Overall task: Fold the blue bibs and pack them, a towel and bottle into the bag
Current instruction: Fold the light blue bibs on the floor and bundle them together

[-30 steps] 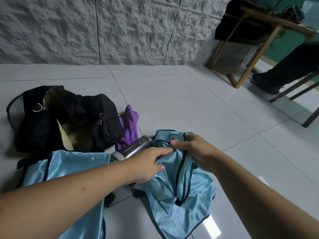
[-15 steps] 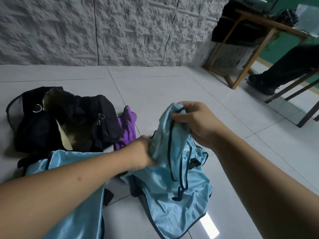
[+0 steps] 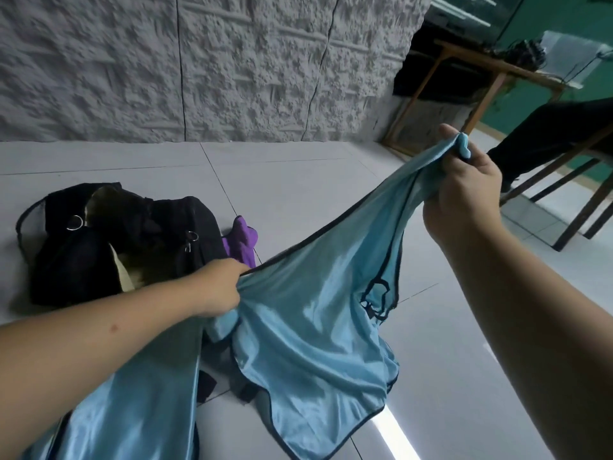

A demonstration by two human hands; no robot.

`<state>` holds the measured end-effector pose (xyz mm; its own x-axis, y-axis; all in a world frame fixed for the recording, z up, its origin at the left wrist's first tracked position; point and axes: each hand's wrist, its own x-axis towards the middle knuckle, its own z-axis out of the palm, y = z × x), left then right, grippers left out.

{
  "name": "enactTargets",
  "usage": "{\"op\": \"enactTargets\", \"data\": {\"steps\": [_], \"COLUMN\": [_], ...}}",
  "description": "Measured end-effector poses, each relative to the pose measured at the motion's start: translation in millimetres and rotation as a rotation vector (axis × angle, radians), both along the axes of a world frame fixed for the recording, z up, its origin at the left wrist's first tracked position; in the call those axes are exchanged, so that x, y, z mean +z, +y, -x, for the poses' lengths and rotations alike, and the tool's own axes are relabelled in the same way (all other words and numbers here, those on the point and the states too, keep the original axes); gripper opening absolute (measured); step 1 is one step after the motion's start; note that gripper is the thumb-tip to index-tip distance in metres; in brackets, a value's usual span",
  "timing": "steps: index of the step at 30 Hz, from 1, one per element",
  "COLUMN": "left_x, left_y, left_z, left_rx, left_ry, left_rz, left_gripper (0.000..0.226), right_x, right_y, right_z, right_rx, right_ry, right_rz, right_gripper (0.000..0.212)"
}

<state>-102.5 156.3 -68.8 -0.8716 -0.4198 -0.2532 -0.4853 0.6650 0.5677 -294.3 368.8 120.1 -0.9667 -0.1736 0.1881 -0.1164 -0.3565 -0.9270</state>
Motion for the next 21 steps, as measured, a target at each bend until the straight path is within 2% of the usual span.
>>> {"op": "enactTargets", "data": {"steps": [4,9,14,17,19,21], "left_x": [29,82,164,207,232,253], "left_y": [-29,-67,-80,-85,-94,-104], "left_z": [-14,-34,-64,-80,-95,-110], "left_rx": [0.06,0.194,0.239,0.212,0.212,0.2], "left_ry": [0.028,0.195,0.35,0.387,0.381,0.383], "left_rz": [0.147,0.121,0.054,0.09,0.03,-0.004], "left_gripper": [0.033,0.019,0.044,0.044,0.039,0.054], "right_x": [14,31,57,74,86,98], "right_y": [9,18,26,23,18,16], "right_z": [-1,-1,-5,-13,-21,-32], "right_rx": [-0.04,-0.098,-0.067,-0.04,0.054,0.202], "right_ry": [0.003,0.021,0.035,0.037,0.058,0.112], "right_rz": [0.043,-0.006,-0.002,0.0,-0.077,-0.191], "right_gripper": [0.039,0.036,0.045,0.034,0.028,0.036]}}
